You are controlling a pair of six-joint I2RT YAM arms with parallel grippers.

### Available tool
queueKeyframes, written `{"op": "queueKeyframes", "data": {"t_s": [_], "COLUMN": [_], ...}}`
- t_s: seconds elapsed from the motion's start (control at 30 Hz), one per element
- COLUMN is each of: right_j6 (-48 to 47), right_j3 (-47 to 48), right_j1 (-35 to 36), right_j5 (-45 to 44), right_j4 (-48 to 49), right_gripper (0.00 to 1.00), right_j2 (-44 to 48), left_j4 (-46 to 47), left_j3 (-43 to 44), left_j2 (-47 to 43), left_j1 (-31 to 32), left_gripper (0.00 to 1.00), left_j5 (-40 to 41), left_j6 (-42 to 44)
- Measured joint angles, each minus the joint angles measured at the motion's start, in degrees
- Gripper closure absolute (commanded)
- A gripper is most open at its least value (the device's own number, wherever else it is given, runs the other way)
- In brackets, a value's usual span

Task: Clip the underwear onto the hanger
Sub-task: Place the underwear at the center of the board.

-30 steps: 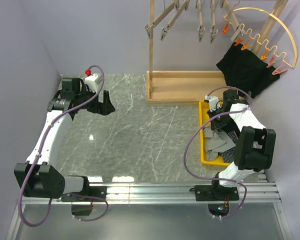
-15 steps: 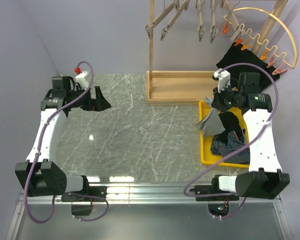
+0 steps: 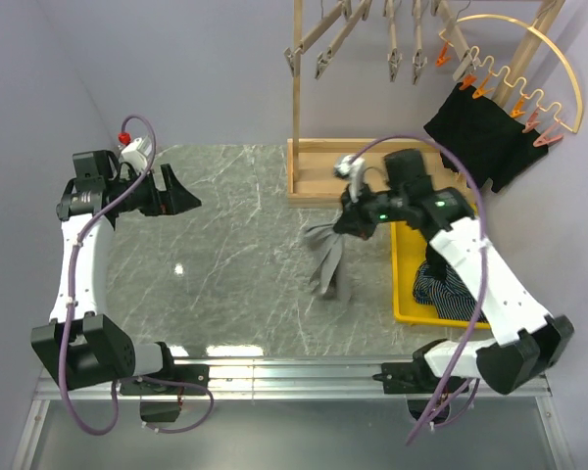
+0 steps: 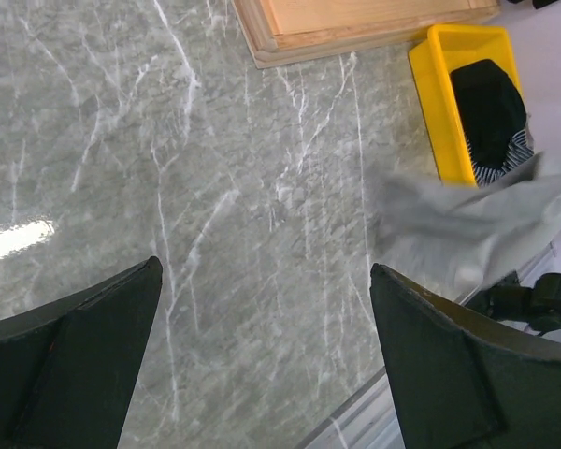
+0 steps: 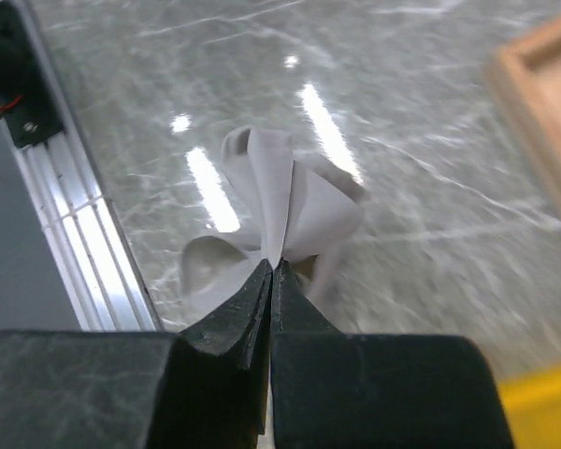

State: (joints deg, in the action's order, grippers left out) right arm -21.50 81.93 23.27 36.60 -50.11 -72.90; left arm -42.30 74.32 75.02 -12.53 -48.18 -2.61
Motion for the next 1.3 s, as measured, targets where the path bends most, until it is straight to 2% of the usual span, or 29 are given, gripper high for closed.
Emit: {"op": "queueKeyframes", "data": {"t_s": [0.23, 0.33, 0.47, 0.63, 0.83, 1.03, 1.13, 1.17, 1.23, 1.3], "right_j6": [2.51, 3.39, 4.13, 3.39, 1.29, -1.53, -3.5, -3.93, -4.31, -4.13], "right_j3": [-3.85, -3.65, -4.04, -12.61, -22.21, -23.17, -23.19, -23.19, -23.17, -23.1], "right_j1": [12.92, 14.62, 14.08, 11.21, 9.73, 9.68, 9.53, 9.4, 8.79, 7.91], "right_j5": [-0.17, 0.94, 2.01, 2.05, -0.42, -6.23, -11.45, -13.05, -16.35, -18.91], "right_j4": [6.64, 7.43, 9.42, 11.91, 11.58, 11.02, 10.12, 9.86, 9.4, 8.66], "right_gripper": [1.0, 1.0, 1.0, 1.0, 1.0, 1.0, 0.82, 0.67, 0.57, 0.42], "right_j2": [-11.39, -14.03, -12.94, -7.74, -7.98, -9.16, -9.46, -9.79, -11.1, -12.66], "left_j4": [-1.01, -1.81, -2.27, -1.49, 0.26, 2.78, 3.52, 3.76, 4.11, 4.92], "left_j3": [-1.14, -1.92, -3.32, -6.27, -10.64, -13.0, -13.92, -14.14, -14.34, -14.34], "left_j2": [-2.34, -2.45, -2.45, -2.47, -2.43, -1.7, -1.07, -0.9, -0.52, -0.15], "left_j1": [-0.04, -0.04, -0.04, 0.74, 9.55, 13.55, 14.34, 14.53, 14.8, 14.93], "left_gripper": [0.01, 0.02, 0.04, 0.07, 0.1, 0.11, 0.09, 0.08, 0.04, 0.01], "left_j5": [0.7, 1.36, 1.9, 2.91, 7.74, 9.86, 10.67, 10.88, 11.1, 11.26], "left_j6": [3.54, 4.72, 6.51, 9.07, 11.19, 11.23, 11.47, 11.52, 11.5, 11.45]}}
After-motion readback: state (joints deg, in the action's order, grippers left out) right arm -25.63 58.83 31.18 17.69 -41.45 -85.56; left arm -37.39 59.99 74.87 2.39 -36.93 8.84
